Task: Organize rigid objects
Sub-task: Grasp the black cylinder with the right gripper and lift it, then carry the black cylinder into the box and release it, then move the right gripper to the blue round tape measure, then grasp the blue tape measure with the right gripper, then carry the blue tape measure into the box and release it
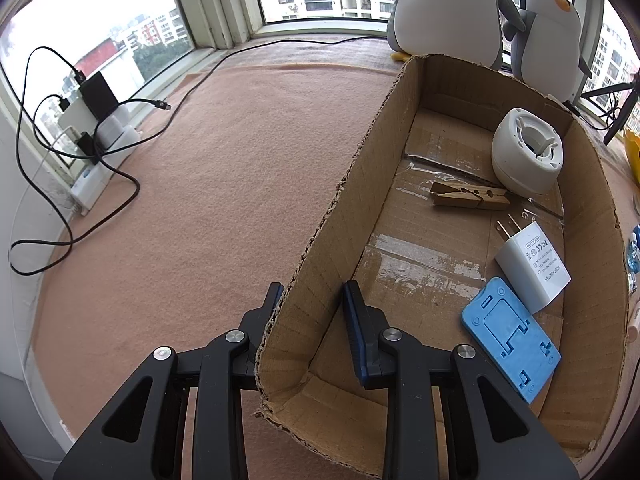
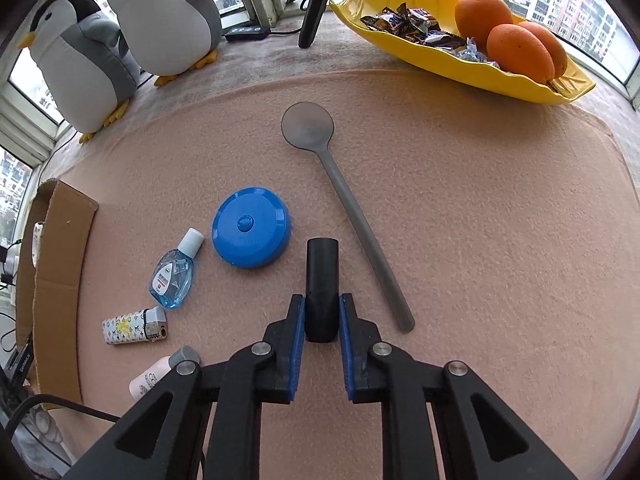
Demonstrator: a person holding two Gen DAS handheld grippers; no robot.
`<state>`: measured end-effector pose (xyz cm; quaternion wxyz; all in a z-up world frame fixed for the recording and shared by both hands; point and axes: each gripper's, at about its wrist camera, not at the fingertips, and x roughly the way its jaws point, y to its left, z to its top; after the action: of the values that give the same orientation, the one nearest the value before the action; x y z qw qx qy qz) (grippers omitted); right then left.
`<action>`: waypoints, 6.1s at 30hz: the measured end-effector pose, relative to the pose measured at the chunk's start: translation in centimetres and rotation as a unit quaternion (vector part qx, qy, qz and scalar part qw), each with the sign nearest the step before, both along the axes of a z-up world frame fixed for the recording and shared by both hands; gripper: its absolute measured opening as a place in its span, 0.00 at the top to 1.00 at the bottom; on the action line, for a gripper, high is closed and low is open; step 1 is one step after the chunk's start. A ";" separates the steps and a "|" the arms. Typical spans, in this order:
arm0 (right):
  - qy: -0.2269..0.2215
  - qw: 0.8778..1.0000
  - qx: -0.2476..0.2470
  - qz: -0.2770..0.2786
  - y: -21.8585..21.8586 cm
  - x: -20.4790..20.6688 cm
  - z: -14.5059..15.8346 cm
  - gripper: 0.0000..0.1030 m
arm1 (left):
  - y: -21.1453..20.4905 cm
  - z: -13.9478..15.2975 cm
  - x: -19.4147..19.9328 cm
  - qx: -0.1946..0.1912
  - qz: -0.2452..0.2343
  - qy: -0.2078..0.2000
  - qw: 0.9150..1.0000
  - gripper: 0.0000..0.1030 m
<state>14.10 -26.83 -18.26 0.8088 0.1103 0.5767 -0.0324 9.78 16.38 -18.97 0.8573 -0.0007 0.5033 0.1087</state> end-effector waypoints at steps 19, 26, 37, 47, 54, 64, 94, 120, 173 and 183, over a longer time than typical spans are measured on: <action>-0.130 0.978 0.007 0.160 13.1 -2.1 10.5 0.86 | -0.1 0.1 0.2 -0.006 0.002 -0.004 1.000 0.73; -0.133 0.966 0.024 0.220 18.5 -2.0 11.1 0.86 | 0.2 0.0 0.1 -0.011 0.002 -0.007 1.000 0.73; -0.111 0.950 0.050 0.287 26.8 -1.5 8.4 0.86 | 0.4 -0.1 -0.1 -0.018 0.004 -0.012 1.000 0.73; -0.097 0.940 0.048 0.323 31.9 -0.8 6.4 0.86 | 0.4 -0.1 -0.2 -0.021 0.004 -0.013 1.000 0.74; -0.091 0.938 0.044 0.331 33.1 0.0 5.7 0.86 | 0.4 -0.1 -0.2 -0.021 0.005 -0.013 1.000 0.73; -0.091 0.941 0.034 0.326 33.4 0.9 5.2 0.74 | 0.4 -0.1 -0.2 -0.020 0.004 -0.013 1.000 0.73; -0.117 0.964 0.045 0.234 22.4 -0.4 7.2 0.68 | 0.2 0.0 -0.2 -0.007 0.001 -0.010 1.000 0.73; -0.051 0.991 -0.042 0.115 4.5 1.5 2.3 0.53 | 0.1 0.0 0.1 0.001 0.000 -0.003 1.000 0.73; -0.116 0.980 -0.059 0.148 8.5 0.5 6.9 0.55 | 0.1 0.0 -0.1 0.000 0.001 -0.005 1.000 0.73; -0.156 0.960 -0.031 0.228 16.7 -1.0 10.6 0.55 | 0.1 0.0 -0.1 -0.010 0.004 -0.009 1.000 0.73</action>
<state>13.08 -10.15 -7.69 0.8777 -0.0460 0.4519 0.1528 9.72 16.48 -18.98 0.8615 -0.0119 0.4962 0.1069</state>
